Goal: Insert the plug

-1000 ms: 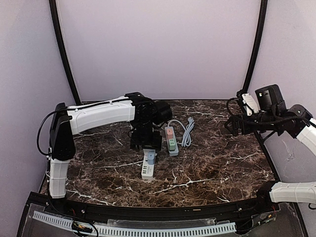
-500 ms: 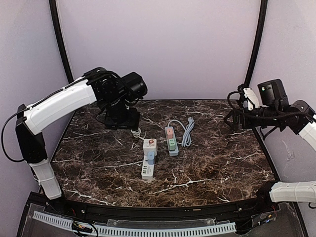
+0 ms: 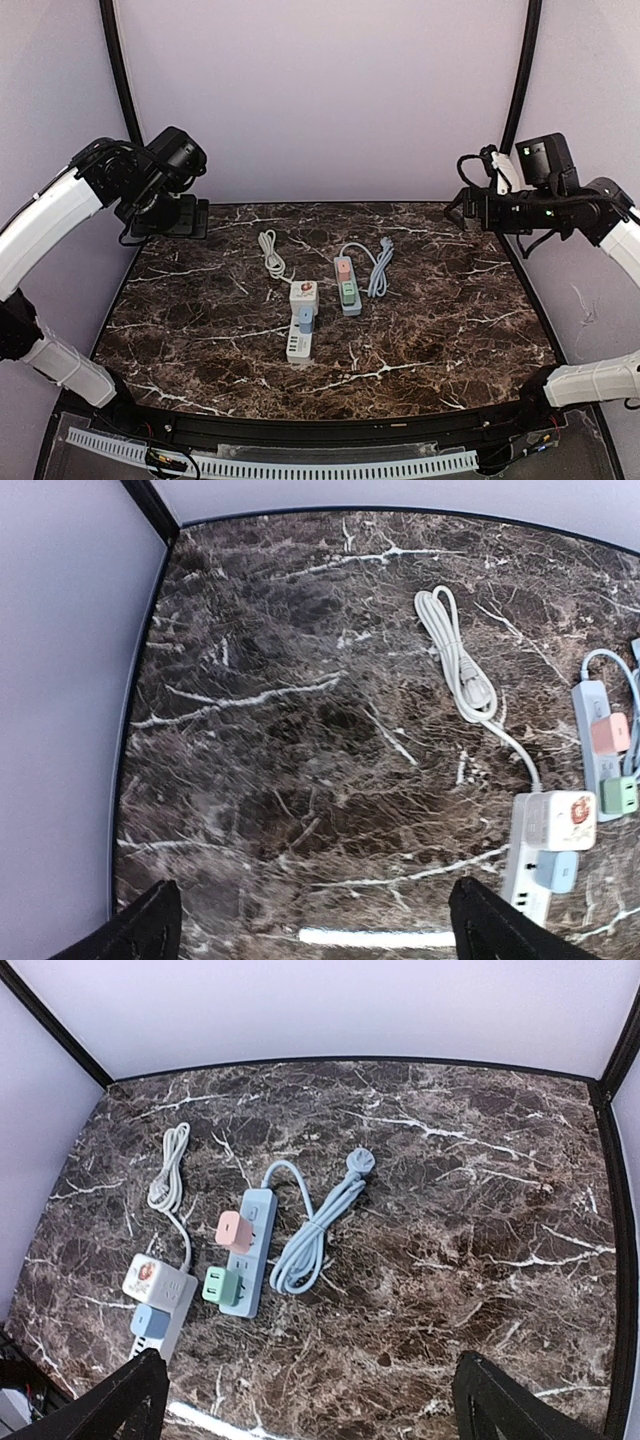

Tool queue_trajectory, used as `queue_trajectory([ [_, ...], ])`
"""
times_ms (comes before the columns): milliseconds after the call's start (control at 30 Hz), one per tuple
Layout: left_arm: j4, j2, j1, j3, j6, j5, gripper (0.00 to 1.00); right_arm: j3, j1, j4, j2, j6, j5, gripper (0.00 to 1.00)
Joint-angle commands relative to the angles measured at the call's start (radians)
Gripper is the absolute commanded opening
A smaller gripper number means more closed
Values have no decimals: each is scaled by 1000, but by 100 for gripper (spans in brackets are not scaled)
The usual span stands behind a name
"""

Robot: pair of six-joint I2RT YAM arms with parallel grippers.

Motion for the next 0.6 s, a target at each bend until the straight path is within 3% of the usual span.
queue_trajectory([
  [0, 116, -86, 6, -112, 98, -164, 98, 97, 6, 37, 45, 75, 25, 99],
  [267, 244, -151, 96, -215, 229, -224, 99, 198, 6, 60, 121, 104, 61, 99],
  [567, 379, -159, 142, -204, 353, -170, 99, 150, 6, 159, 105, 169, 62, 99],
])
